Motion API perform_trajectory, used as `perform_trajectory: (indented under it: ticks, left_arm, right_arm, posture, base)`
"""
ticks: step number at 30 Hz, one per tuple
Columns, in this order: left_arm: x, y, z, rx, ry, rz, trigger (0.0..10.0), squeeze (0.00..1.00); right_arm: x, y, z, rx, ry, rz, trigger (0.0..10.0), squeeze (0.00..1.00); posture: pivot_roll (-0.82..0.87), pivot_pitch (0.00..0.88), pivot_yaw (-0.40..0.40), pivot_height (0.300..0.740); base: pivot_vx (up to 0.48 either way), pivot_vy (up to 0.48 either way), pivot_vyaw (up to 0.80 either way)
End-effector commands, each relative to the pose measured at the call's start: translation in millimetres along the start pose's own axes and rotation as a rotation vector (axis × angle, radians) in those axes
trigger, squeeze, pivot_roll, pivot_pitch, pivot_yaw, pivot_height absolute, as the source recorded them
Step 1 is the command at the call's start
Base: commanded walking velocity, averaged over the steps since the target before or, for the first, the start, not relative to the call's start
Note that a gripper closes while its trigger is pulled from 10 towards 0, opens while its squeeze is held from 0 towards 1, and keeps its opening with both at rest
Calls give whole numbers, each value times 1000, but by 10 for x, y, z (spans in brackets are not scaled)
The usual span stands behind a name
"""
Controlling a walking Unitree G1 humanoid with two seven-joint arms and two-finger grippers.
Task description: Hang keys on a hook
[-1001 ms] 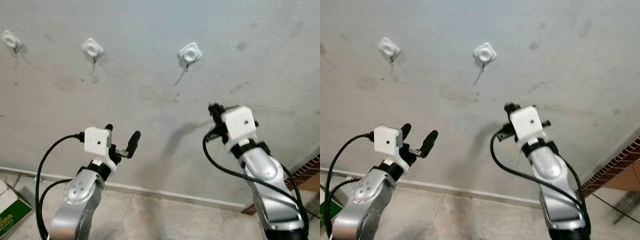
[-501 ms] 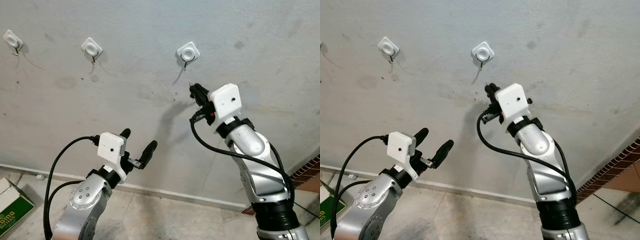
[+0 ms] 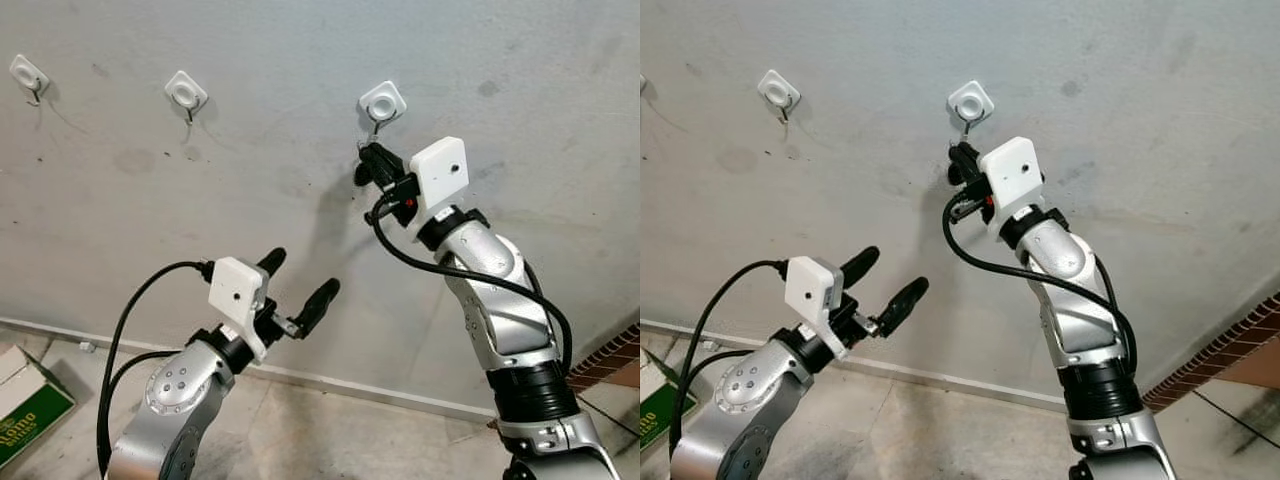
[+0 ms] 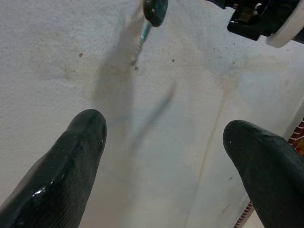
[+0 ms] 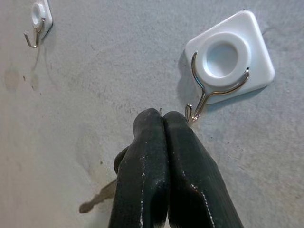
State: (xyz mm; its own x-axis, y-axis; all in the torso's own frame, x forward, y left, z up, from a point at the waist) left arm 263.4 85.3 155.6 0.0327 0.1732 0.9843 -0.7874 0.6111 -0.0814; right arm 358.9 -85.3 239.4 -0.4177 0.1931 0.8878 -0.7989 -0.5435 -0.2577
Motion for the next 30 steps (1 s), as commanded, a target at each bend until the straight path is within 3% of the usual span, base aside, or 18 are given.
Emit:
perform_trajectory:
  ticks: [1, 14, 20, 23, 30]
  left_arm:
    - [27, -3, 25, -23, -3, 1, 10000, 0]
    - [20, 4, 11, -26, -13, -9, 10000, 0]
    - [20, 6, 6, -27, -16, -11, 10000, 0]
    - [16, 5, 0, -24, -15, -12, 10000, 0]
    - [14, -8, -2, -28, -15, -12, 10000, 0]
  right_arm:
    - [75, -42, 46, -5, 1, 31, 10000, 0]
    - [121, -80, 154, -8, -10, 58, 10000, 0]
    - [19, 47, 118, 40, -25, 23, 10000, 0]
    - [-49, 207, 92, 80, -52, -2, 10000, 0]
    - [6, 246, 127, 103, -51, 8, 10000, 0]
  posture:
    - [43, 120, 35, 740]
    - [49, 115, 37, 740]
    - [47, 115, 38, 740]
    - [41, 119, 41, 740]
    - [36, 119, 45, 740]
  base:
    - [0, 0, 0]
    - [0, 0, 0]
    - [0, 0, 0]
    - [0, 0, 0]
    - [0, 0, 0]
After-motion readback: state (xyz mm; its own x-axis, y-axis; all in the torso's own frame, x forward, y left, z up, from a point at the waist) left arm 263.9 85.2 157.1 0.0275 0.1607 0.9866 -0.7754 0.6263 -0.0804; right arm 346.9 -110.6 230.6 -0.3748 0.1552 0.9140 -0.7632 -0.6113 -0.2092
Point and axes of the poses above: a point about 5 cm out from each wrist's last joint towards the gripper, its own y axis pointing back from the gripper into the wrist, its own x axis along the axis of the wrist's last joint, z = x × y, the point moved 3 cm from there along -y, pointing out of the wrist towards the gripper, and after that the axes turned 6 degrees about y, right-handed, at the moved point
